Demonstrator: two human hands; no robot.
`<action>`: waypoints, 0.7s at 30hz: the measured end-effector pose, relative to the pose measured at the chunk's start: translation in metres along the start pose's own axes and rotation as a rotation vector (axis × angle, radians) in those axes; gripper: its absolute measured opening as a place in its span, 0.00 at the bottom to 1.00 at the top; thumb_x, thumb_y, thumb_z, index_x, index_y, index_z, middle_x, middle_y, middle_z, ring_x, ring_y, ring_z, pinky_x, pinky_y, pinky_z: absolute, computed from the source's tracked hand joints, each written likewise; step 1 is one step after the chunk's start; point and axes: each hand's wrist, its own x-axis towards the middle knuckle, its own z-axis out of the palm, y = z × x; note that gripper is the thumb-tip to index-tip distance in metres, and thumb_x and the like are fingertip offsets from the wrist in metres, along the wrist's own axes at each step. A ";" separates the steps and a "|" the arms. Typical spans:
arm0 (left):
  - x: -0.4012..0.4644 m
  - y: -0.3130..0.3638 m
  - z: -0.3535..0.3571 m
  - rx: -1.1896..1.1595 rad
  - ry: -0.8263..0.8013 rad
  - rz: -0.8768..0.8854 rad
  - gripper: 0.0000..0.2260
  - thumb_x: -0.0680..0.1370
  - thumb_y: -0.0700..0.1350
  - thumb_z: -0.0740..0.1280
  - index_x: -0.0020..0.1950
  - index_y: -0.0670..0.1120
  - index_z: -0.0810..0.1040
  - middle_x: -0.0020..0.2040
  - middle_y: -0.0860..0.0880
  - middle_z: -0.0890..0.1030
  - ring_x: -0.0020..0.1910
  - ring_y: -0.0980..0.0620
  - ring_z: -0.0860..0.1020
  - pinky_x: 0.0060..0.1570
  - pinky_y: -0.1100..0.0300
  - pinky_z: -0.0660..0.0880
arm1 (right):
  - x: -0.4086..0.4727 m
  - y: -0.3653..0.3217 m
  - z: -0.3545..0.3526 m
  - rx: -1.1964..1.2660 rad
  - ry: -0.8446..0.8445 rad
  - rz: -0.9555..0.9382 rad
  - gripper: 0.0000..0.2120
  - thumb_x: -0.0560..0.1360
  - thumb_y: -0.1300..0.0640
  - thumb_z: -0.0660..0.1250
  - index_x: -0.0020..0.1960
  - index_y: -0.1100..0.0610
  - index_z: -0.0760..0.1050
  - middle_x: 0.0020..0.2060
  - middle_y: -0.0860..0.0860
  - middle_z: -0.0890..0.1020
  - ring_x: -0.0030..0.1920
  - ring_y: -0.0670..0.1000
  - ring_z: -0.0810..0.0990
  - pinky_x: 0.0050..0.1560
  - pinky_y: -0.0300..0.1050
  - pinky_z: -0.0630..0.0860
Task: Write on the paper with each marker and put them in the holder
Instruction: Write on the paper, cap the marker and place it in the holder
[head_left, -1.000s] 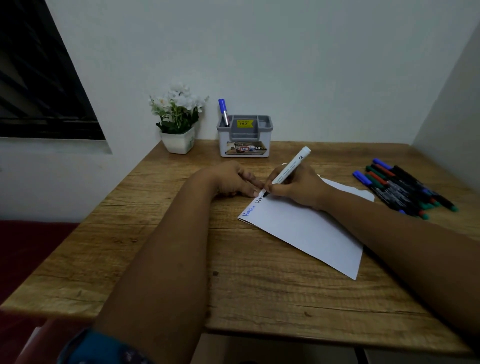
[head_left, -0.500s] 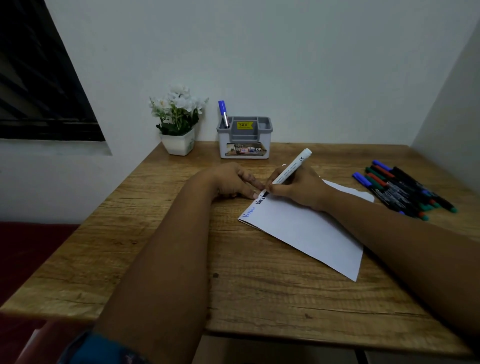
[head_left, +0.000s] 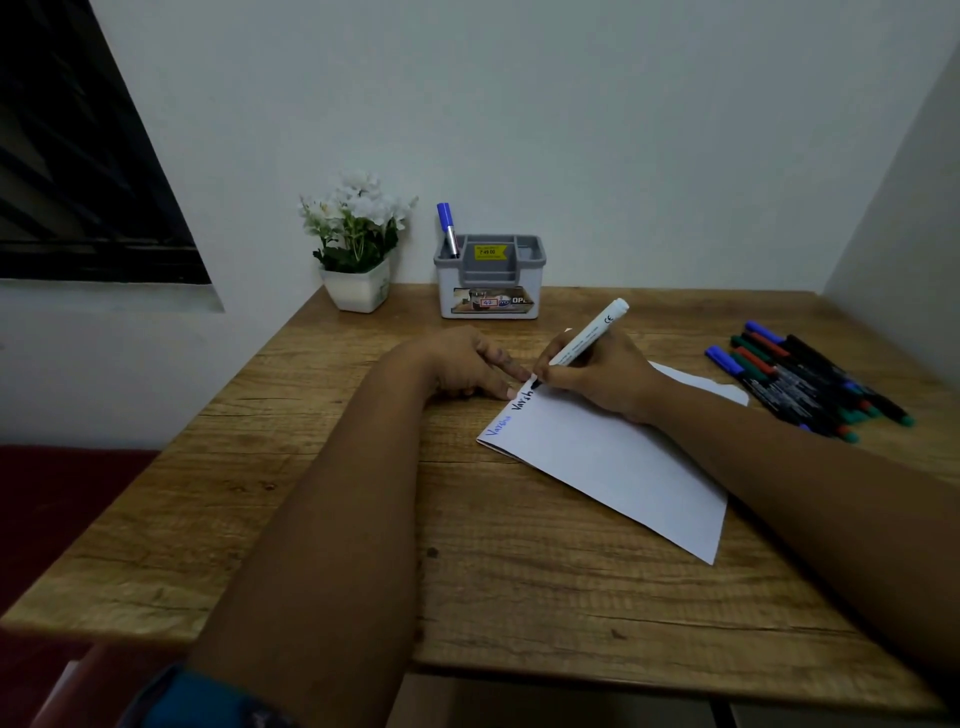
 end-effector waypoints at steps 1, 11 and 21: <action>0.000 0.000 0.000 0.003 0.000 0.000 0.13 0.72 0.41 0.74 0.55 0.51 0.84 0.30 0.61 0.81 0.31 0.59 0.70 0.32 0.65 0.68 | 0.000 0.001 0.000 -0.003 -0.004 0.005 0.02 0.69 0.61 0.75 0.41 0.56 0.83 0.39 0.49 0.85 0.41 0.42 0.83 0.40 0.31 0.75; -0.002 0.000 -0.001 0.000 0.008 0.000 0.14 0.72 0.41 0.75 0.57 0.48 0.83 0.33 0.61 0.81 0.31 0.62 0.73 0.33 0.66 0.69 | 0.000 -0.001 -0.001 0.147 0.135 0.121 0.04 0.71 0.62 0.73 0.39 0.61 0.79 0.34 0.55 0.82 0.35 0.46 0.80 0.36 0.38 0.76; -0.002 0.010 -0.001 -0.643 0.190 0.157 0.13 0.81 0.34 0.52 0.55 0.40 0.76 0.40 0.45 0.74 0.33 0.55 0.72 0.32 0.65 0.68 | 0.002 -0.050 -0.034 0.700 0.330 0.202 0.14 0.79 0.46 0.66 0.40 0.54 0.70 0.30 0.50 0.74 0.28 0.45 0.70 0.30 0.37 0.70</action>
